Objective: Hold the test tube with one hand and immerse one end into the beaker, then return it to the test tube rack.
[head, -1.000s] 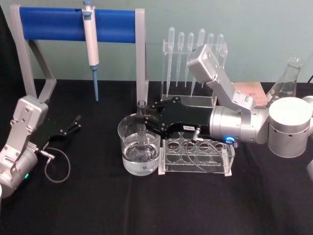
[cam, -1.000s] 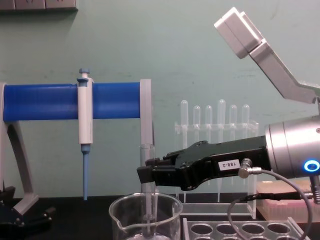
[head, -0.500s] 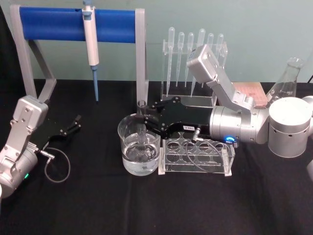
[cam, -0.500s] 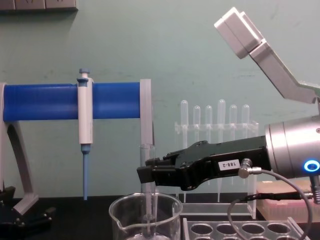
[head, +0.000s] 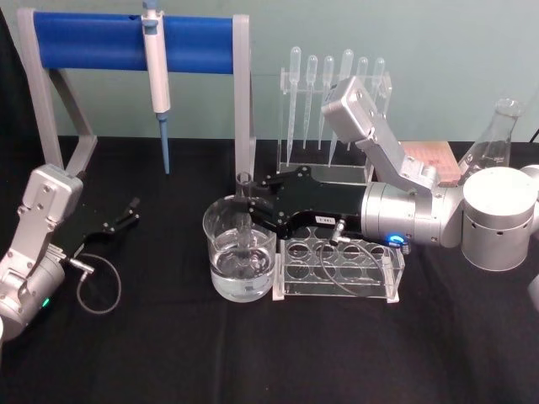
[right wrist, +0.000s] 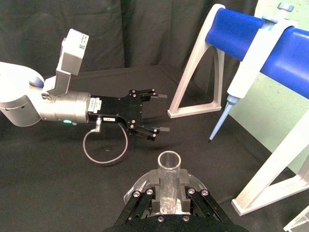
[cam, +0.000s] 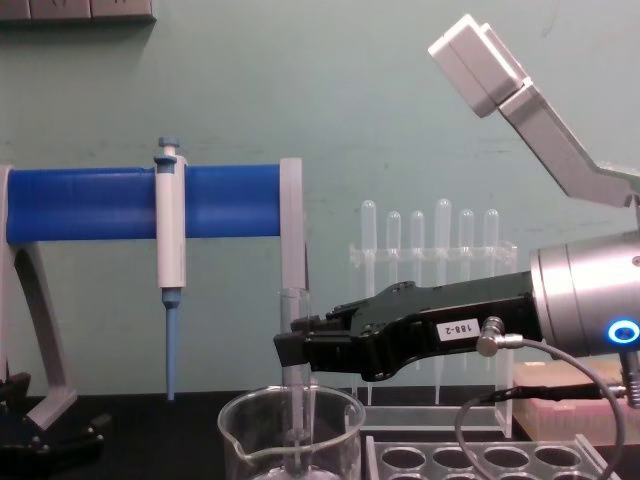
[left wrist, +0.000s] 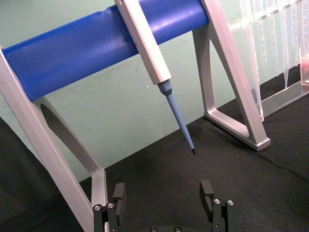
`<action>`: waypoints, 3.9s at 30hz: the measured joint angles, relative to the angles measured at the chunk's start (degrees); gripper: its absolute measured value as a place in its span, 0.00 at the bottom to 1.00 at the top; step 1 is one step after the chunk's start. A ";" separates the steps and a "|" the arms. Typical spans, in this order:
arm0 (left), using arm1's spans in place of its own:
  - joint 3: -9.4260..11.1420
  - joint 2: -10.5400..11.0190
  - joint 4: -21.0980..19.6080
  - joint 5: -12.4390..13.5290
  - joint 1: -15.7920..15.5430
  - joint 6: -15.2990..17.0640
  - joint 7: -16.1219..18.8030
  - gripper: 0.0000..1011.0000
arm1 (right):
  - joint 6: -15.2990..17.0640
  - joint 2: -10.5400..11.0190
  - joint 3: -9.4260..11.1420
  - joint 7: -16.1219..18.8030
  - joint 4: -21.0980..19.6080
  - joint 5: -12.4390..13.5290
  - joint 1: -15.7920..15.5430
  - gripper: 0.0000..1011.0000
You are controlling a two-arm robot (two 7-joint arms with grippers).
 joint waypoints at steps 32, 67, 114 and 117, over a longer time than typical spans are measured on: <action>0.00 0.00 0.00 0.00 0.00 0.00 0.00 0.99 | 0.00 0.00 0.00 0.00 0.00 0.00 0.00 0.22; 0.00 0.00 0.00 0.00 0.00 0.00 0.00 0.99 | 0.00 0.00 0.00 0.00 0.00 0.00 0.00 0.22; 0.00 0.00 0.00 0.00 0.00 0.00 0.00 0.99 | -0.03 -0.05 0.05 0.11 0.00 -0.03 0.00 0.22; 0.00 0.00 0.00 0.00 0.00 0.00 0.00 0.99 | -0.18 -0.01 0.17 0.69 -0.46 -0.20 0.24 0.22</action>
